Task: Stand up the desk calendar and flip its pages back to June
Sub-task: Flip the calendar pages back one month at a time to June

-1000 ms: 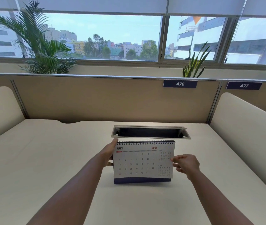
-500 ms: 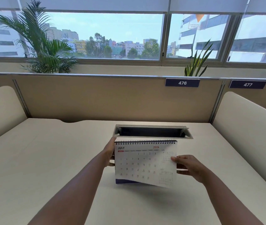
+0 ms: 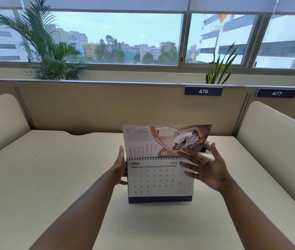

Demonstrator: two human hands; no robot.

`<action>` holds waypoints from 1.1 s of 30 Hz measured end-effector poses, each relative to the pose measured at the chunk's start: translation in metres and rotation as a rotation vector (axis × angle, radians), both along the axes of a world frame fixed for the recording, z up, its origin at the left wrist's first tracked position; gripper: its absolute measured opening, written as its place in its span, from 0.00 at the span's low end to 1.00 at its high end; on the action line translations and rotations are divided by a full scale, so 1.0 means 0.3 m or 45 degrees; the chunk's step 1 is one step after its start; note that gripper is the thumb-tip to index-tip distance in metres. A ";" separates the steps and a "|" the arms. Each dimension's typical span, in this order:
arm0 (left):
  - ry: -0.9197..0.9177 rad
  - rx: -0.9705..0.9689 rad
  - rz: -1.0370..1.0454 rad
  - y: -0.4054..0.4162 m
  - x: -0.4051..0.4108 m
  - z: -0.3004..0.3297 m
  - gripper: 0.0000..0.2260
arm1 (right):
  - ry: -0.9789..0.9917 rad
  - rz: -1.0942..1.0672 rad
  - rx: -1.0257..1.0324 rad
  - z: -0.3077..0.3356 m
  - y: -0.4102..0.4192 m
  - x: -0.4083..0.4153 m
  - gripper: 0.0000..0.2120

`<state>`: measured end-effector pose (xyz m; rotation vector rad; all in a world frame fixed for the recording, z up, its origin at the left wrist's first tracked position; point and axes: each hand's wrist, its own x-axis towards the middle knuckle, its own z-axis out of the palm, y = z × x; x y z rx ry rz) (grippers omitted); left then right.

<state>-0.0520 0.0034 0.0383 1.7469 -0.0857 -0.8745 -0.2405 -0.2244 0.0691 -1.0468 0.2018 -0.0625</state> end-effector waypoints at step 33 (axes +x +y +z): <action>-0.109 -0.100 0.021 -0.010 -0.013 -0.031 0.26 | 0.376 -0.699 -0.852 -0.156 0.003 0.001 0.07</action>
